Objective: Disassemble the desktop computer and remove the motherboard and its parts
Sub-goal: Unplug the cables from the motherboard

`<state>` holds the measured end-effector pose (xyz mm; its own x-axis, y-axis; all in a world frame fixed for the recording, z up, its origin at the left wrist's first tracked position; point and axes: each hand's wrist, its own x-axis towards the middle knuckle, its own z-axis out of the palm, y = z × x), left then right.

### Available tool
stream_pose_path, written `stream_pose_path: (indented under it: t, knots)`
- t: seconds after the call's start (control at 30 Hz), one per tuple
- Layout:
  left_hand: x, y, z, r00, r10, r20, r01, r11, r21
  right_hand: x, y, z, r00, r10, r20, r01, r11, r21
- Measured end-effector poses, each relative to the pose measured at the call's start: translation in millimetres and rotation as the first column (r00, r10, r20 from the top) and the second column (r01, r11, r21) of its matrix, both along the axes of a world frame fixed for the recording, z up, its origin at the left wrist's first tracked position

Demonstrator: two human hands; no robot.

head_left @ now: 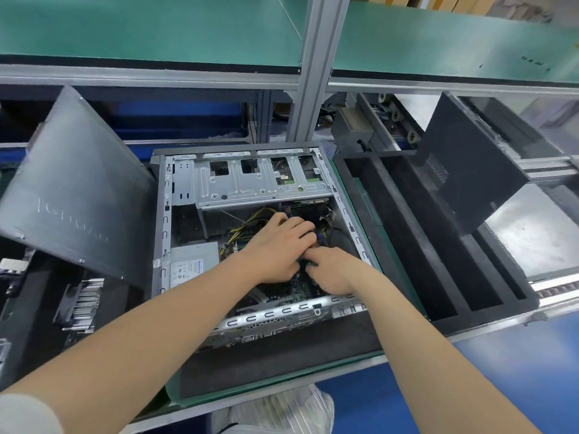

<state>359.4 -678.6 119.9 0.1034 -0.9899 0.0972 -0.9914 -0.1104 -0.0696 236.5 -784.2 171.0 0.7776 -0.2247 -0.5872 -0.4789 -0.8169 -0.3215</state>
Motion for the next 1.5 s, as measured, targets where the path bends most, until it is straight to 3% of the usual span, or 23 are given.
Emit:
stream_pose_path:
  t: [0.07,0.17,0.33,0.43,0.5,0.57,0.63,0.83,0.93,1.07,1.17,1.23,1.37,1.5]
  knots:
    - [-1,-1,-4,1.0,0.029,0.013,-0.029,0.999,0.029,-8,-1,3,0.994,-0.08,0.076,0.073,0.993,0.089]
    - [-1,-3,-11,0.985,0.173,0.019,-0.174,0.978,0.119,-11,-4,1,0.921,-0.364,0.14,0.349,0.93,0.119]
    - [10,-5,-17,0.893,0.447,-0.054,-0.433,0.885,0.172,7,0,-2,0.894,-0.423,-0.149,0.417,0.906,-0.071]
    - [13,-9,-18,0.865,0.493,-0.098,-0.472,0.864,0.177,22,2,-7,0.954,-0.21,-0.212,0.129,0.931,-0.342]
    - [13,-13,-18,0.844,0.524,-0.113,-0.501,0.846,0.181,29,-2,-16,0.964,-0.182,-0.193,0.092,0.912,-0.399]
    - [13,-17,-17,0.816,0.561,-0.139,-0.535,0.825,0.184,34,-5,-16,0.938,-0.338,-0.071,0.306,0.908,-0.286]
    - [15,-20,-16,0.799,0.575,-0.179,-0.55,0.817,0.172,40,-8,-22,0.925,-0.371,-0.08,0.349,0.914,-0.205]
    - [16,-25,-15,0.752,0.506,-0.421,-0.474,0.86,0.188,48,3,-32,0.958,-0.184,-0.222,0.151,0.976,-0.155]
    - [15,-27,-14,0.722,0.517,-0.461,-0.43,0.856,0.287,44,-2,-31,0.97,-0.109,-0.219,0.086,0.99,-0.11]
    - [17,-28,-12,0.718,0.447,-0.534,-0.331,0.893,0.303,30,-14,-28,0.976,0.04,-0.215,-0.057,0.996,-0.074]
    - [15,-30,-13,0.765,0.381,-0.52,-0.234,0.916,0.327,23,-11,-23,0.968,0.056,-0.245,-0.074,0.995,-0.063]
    - [14,-32,-13,0.781,0.403,-0.477,-0.253,0.903,0.348,23,-4,-18,0.97,0.013,-0.245,-0.026,0.998,-0.052]
    - [13,-29,-13,0.785,0.451,-0.424,-0.339,0.886,0.316,22,9,4,0.986,-0.016,-0.165,-0.008,0.99,-0.142]
    - [12,-27,-11,0.764,0.481,-0.43,-0.415,0.876,0.244,18,7,13,0.968,-0.14,0.207,0.201,0.929,-0.312]
